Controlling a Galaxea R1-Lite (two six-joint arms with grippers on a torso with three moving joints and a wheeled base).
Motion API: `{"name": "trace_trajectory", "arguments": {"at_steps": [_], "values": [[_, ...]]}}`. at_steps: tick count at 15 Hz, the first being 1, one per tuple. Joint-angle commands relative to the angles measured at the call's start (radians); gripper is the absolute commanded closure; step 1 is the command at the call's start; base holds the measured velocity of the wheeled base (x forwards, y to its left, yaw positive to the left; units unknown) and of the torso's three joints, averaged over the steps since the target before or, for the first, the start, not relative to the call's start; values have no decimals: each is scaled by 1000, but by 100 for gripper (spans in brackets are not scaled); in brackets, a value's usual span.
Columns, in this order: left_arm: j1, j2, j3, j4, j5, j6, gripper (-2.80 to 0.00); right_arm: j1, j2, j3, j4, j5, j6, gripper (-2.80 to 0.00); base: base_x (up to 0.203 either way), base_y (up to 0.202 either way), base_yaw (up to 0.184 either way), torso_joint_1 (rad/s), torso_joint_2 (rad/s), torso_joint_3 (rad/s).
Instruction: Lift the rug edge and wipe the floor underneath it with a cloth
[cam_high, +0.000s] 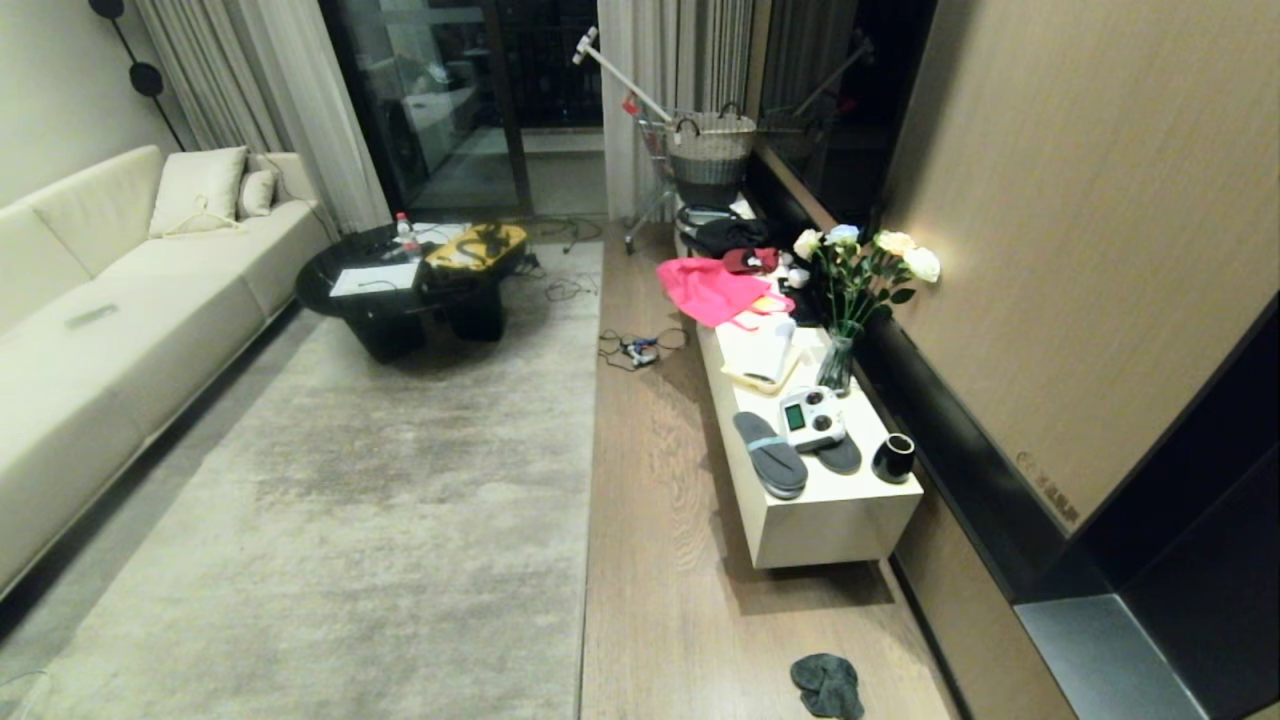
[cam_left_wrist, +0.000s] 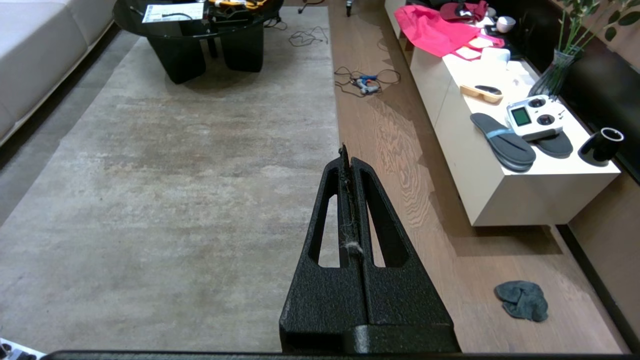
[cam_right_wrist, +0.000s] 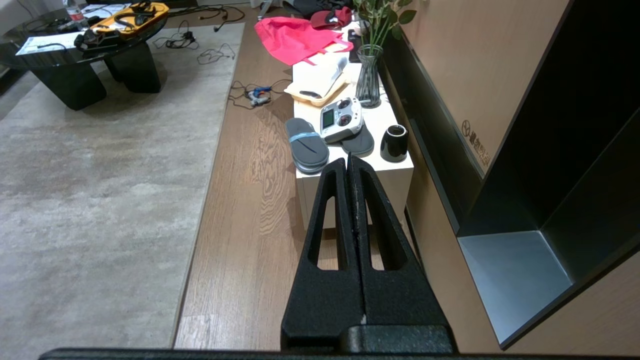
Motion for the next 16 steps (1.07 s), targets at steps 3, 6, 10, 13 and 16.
{"name": "trace_trajectory", "arguments": {"at_steps": [3, 6, 10, 13, 16], "values": [[0, 0, 0, 0, 0, 0, 0, 0, 1, 0, -1, 0, -2, 0, 0, 0, 0, 0, 0, 0], [0, 0, 0, 0, 0, 0, 0, 0, 1, 0, -1, 0, -14, 0, 0, 0, 0, 0, 0, 0], [0, 0, 0, 0, 0, 0, 0, 0, 1, 0, -1, 0, -6, 0, 0, 0, 0, 0, 0, 0], [0, 0, 0, 0, 0, 0, 0, 0, 1, 0, -1, 0, -3, 0, 0, 0, 0, 0, 0, 0], [0, 0, 0, 0, 0, 0, 0, 0, 1, 0, -1, 0, -3, 0, 0, 0, 0, 0, 0, 0]]}}
